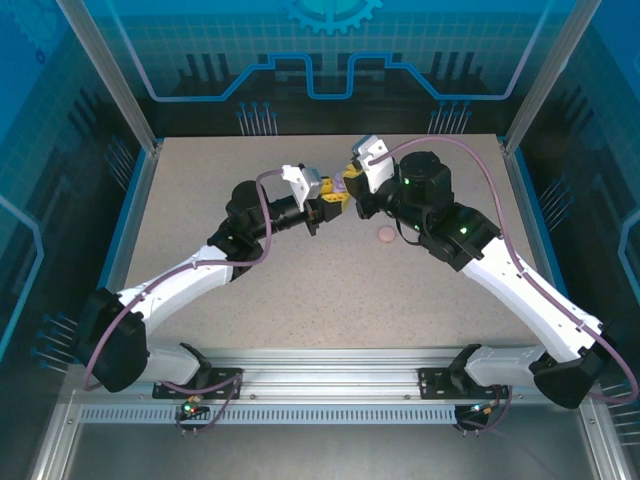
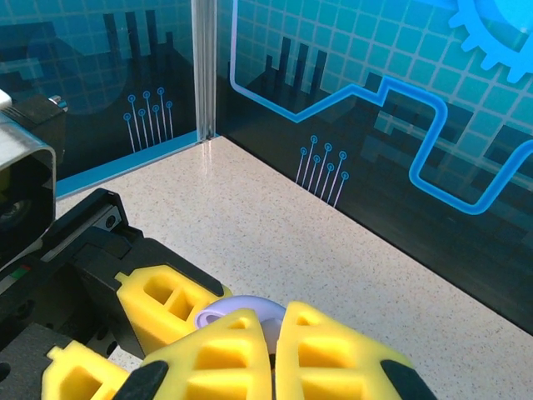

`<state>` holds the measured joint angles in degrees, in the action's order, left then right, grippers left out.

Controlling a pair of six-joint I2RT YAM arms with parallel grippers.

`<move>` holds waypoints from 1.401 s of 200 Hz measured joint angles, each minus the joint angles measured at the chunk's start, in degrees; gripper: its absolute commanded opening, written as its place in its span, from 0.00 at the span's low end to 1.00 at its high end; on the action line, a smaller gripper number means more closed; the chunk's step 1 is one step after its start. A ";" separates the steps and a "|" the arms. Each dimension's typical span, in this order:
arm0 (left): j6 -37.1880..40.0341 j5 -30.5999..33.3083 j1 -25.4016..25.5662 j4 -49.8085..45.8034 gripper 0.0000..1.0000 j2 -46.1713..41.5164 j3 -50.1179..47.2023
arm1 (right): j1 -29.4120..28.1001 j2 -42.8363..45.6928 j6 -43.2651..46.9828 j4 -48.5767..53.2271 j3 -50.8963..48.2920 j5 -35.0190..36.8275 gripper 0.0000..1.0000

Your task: Insert the wireless bluetooth earbuds into the charging case

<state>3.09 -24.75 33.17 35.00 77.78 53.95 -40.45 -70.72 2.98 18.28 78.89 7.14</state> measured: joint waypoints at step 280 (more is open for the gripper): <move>-1.70 0.46 0.02 1.68 0.00 0.24 0.00 | -1.88 -6.19 -6.01 5.35 11.76 2.69 0.57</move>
<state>1.39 -24.29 33.19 36.69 78.02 53.95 -42.33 -76.90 -3.03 23.64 90.65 9.82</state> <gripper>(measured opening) 0.220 0.538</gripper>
